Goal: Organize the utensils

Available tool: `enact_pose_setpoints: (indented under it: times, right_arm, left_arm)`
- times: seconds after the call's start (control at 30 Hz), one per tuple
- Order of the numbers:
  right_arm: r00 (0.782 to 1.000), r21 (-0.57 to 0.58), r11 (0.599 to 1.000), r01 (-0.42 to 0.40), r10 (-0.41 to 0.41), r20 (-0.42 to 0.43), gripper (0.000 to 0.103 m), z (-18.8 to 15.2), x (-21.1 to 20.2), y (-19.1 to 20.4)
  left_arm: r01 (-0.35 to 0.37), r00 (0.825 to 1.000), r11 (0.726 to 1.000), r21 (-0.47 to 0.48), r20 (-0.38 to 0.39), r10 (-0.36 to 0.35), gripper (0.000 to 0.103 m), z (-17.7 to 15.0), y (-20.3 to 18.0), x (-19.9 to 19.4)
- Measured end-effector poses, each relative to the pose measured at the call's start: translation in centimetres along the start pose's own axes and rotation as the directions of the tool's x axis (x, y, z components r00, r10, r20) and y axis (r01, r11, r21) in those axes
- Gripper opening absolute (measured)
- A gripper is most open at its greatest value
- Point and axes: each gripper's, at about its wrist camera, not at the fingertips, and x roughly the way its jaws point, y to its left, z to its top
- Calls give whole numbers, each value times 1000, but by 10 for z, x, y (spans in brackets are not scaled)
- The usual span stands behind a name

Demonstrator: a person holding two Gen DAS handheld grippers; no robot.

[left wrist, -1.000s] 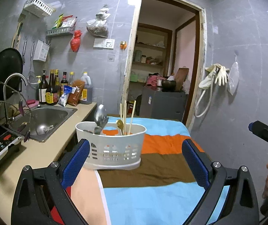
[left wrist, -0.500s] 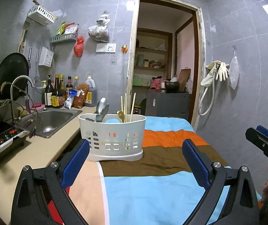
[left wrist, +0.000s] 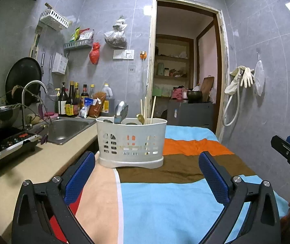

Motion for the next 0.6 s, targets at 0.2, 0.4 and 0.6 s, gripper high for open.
enact_pose_setpoints:
  times: [0.2, 0.4, 0.6]
  right_arm:
    - [1000, -2, 1000, -7, 7, -7, 103, 0, 0, 2]
    - [1000, -6, 1000, -16, 16, -15, 103, -1, 0, 4]
    - [1000, -7, 1000, -15, 15, -17, 103, -1, 0, 5]
  left_arm:
    - [-2, 1000, 1000, -1, -12, 2, 100, -3, 2, 1]
    - [-3, 1000, 1000, -7, -13, 3, 100, -3, 4, 0]
    - [-5, 1000, 1000, -8, -13, 5, 100, -4, 5, -1]
